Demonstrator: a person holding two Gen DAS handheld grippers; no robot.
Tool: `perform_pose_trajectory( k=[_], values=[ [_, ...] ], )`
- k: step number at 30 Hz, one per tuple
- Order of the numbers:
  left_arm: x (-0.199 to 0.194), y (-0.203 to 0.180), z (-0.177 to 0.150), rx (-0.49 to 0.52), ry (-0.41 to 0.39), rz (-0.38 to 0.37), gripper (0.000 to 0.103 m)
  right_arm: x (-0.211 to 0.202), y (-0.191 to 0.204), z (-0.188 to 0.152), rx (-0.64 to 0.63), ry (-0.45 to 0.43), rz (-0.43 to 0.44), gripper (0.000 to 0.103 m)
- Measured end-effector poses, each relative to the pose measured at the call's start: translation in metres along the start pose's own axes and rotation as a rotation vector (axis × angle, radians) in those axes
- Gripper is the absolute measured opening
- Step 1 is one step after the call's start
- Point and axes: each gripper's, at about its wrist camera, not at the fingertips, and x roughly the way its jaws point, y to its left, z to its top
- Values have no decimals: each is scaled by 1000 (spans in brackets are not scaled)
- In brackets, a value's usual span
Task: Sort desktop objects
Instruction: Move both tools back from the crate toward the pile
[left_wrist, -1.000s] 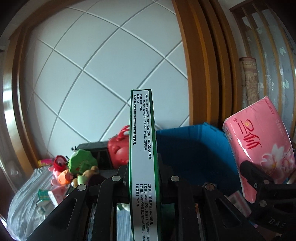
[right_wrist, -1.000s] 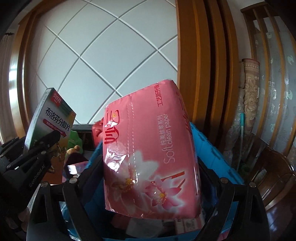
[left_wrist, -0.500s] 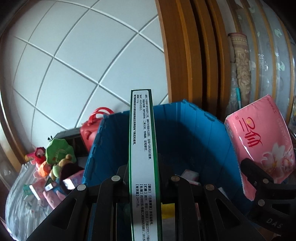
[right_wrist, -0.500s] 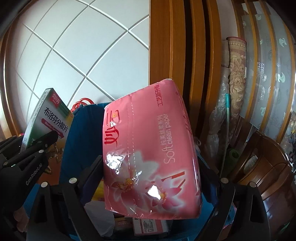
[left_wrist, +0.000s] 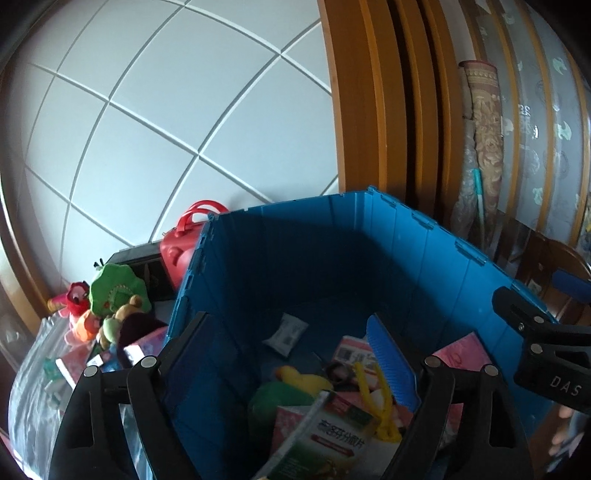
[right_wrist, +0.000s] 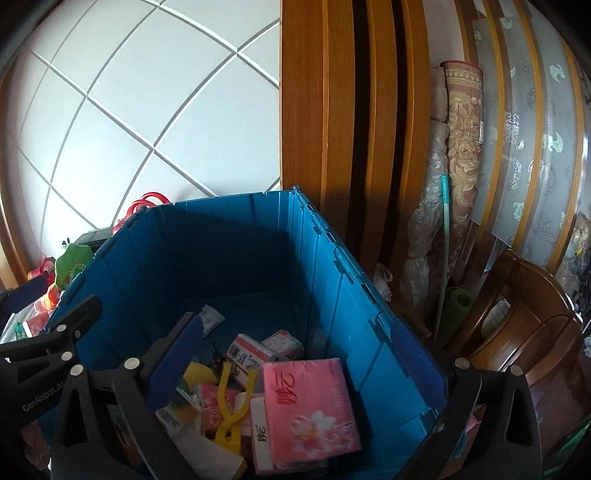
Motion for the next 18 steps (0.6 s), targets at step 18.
perform_pose_trajectory(
  k=[18],
  values=[
    [-114,194,-71,-76,-109,47,93,-120,156,-47,35,-51,69,103]
  ],
)
